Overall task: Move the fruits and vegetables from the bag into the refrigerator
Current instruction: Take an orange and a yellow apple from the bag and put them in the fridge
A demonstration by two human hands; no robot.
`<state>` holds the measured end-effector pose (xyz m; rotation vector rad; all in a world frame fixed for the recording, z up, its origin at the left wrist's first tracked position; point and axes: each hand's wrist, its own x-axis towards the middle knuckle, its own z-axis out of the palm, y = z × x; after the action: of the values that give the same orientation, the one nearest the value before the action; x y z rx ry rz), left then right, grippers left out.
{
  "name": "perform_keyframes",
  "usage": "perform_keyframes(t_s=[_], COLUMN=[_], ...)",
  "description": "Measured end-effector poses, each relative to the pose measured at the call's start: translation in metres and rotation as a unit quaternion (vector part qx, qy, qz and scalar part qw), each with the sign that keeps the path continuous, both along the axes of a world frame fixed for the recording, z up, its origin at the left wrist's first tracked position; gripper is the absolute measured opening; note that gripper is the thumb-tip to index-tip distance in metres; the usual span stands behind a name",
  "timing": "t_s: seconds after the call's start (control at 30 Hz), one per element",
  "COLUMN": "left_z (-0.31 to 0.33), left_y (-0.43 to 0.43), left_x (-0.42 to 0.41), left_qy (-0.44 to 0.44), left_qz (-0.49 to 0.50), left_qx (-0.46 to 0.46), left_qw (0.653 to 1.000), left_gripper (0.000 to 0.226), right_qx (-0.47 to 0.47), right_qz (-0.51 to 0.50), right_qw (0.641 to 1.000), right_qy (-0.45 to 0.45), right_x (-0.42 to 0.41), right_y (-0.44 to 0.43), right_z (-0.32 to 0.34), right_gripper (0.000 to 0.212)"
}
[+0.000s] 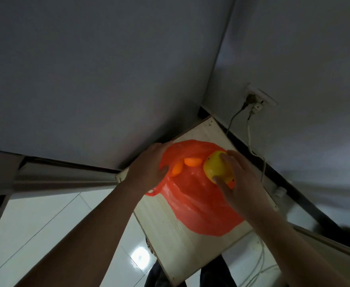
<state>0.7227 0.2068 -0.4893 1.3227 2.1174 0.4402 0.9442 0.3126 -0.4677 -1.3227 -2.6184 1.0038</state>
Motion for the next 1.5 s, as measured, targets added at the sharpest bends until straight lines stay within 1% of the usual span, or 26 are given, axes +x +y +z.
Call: perform_keyframes(t_s=[0.1, 0.17, 0.27, 0.37, 0.53, 0.63, 0.7, 0.77, 0.83, 0.9, 1.0, 1.07, 1.23, 1.3, 1.5], left_z=[-0.002, -0.002, -0.001, -0.004, -0.018, -0.005, 0.008, 0.011, 0.003, -0.011, -0.023, -0.026, -0.026, -0.026, -0.022], left_y=[0.004, 0.005, 0.007, 0.005, -0.003, 0.004, 0.008, 0.008, 0.002, -0.010, -0.027, -0.032, -0.026, -0.020, 0.001], left_x=[-0.008, -0.012, -0.019, -0.029, -0.041, -0.028, -0.013, 0.004, 0.017, 0.023, 0.016, 0.008, 0.002, 0.003, 0.016], left_qy=[-0.026, -0.038, -0.040, -0.022, 0.030, 0.045, 0.063, 0.047, 0.026, 0.023, 0.037, 0.039, 0.007, 0.006, 0.051], left_qz=[0.005, 0.003, 0.017, 0.033, 0.071, 0.071, 0.043, 0.006, -0.029, -0.037, -0.007, 0.014, 0.020, 0.029, 0.037], left_qx=[0.003, 0.016, 0.038, 0.042, 0.009, 0.046, 0.092, 0.114, 0.100, 0.065, 0.007, -0.016, -0.059, -0.055, 0.029], left_qw=[1.000, 0.999, 0.998, 0.998, 0.997, 0.995, 0.993, 0.992, 0.994, 0.997, 0.999, 0.999, 0.998, 0.998, 0.998], left_gripper=[0.054, 0.046, 0.040, 0.040, 0.040, 0.042, 0.037, 0.035, 0.037, 0.042, 0.050, 0.054, 0.062, 0.062, 0.048], right_qx=[-0.001, 0.003, 0.007, 0.003, -0.029, -0.037, -0.045, -0.044, -0.035, -0.029, -0.027, -0.039, -0.042, -0.037, -0.033], right_qz=[0.022, 0.035, 0.058, 0.082, 0.063, 0.042, 0.023, 0.011, 0.013, 0.016, 0.016, 0.011, 0.009, 0.007, -0.020], right_qw=[1.000, 0.999, 0.998, 0.997, 0.997, 0.997, 0.997, 0.997, 0.998, 0.998, 0.998, 0.998, 0.997, 0.998, 0.997], right_qy=[-0.012, -0.005, 0.006, 0.014, 0.034, 0.052, 0.056, 0.055, 0.050, 0.045, 0.048, 0.049, 0.056, 0.059, 0.068], right_x=[-0.015, -0.026, -0.042, -0.048, -0.055, -0.055, -0.054, -0.052, -0.050, -0.046, -0.035, -0.026, -0.006, 0.000, 0.003], right_y=[0.020, 0.031, 0.045, 0.055, 0.048, 0.045, 0.044, 0.044, 0.044, 0.045, 0.049, 0.050, 0.045, 0.041, 0.033], right_z=[-0.005, -0.008, -0.012, -0.020, -0.029, -0.030, -0.029, -0.028, -0.027, -0.025, -0.022, -0.020, -0.017, -0.015, -0.009], right_gripper=[0.061, 0.061, 0.061, 0.062, 0.062, 0.062, 0.062, 0.062, 0.062, 0.062, 0.062, 0.061, 0.060, 0.060, 0.059])
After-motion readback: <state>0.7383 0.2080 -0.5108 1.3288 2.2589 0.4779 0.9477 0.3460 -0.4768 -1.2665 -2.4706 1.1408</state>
